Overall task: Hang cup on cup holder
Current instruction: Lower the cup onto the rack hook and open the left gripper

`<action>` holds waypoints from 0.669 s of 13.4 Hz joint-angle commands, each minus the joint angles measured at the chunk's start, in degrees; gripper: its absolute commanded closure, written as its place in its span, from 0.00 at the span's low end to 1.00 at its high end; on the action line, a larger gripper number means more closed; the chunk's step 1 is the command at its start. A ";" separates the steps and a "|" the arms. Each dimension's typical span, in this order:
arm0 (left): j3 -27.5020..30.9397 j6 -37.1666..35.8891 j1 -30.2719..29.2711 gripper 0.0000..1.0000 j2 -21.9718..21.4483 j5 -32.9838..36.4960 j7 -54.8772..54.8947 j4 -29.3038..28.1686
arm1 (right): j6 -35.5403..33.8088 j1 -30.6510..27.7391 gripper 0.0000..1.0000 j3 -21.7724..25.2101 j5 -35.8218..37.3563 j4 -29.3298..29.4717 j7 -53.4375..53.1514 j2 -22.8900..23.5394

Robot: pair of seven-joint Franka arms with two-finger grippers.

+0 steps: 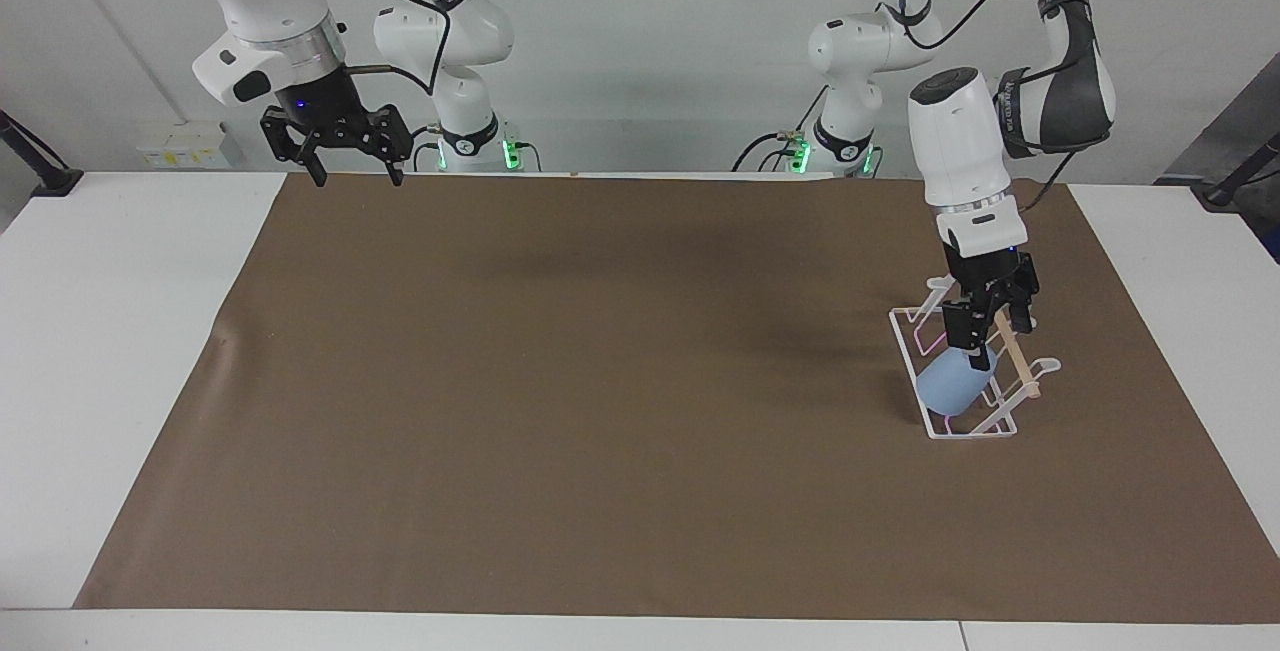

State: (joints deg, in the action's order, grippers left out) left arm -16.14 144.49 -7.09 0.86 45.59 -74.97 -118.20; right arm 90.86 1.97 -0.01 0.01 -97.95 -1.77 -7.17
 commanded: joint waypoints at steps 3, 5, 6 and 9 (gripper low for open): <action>-0.82 0.18 0.76 0.00 0.11 -6.89 0.44 1.47 | -0.33 -0.48 0.00 -0.08 -1.24 -1.10 -0.70 -1.27; -0.91 -0.35 1.38 0.00 -0.33 -10.06 0.44 2.09 | -0.33 -0.48 0.00 -0.08 -1.24 -1.10 -0.70 -1.27; -1.00 -1.83 1.47 0.00 -0.42 -11.64 0.44 3.23 | -0.33 -0.48 0.00 -0.08 -1.24 -1.10 -0.70 -1.27; -1.09 -7.54 3.05 0.00 -0.42 -15.86 0.70 8.58 | -0.33 -0.48 0.00 -0.08 -1.24 -1.10 -0.70 -1.27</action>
State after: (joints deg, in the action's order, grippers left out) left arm -17.49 141.69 -5.45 0.76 33.09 -74.96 -113.38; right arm 90.86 1.97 -0.01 0.01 -97.95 -1.77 -7.17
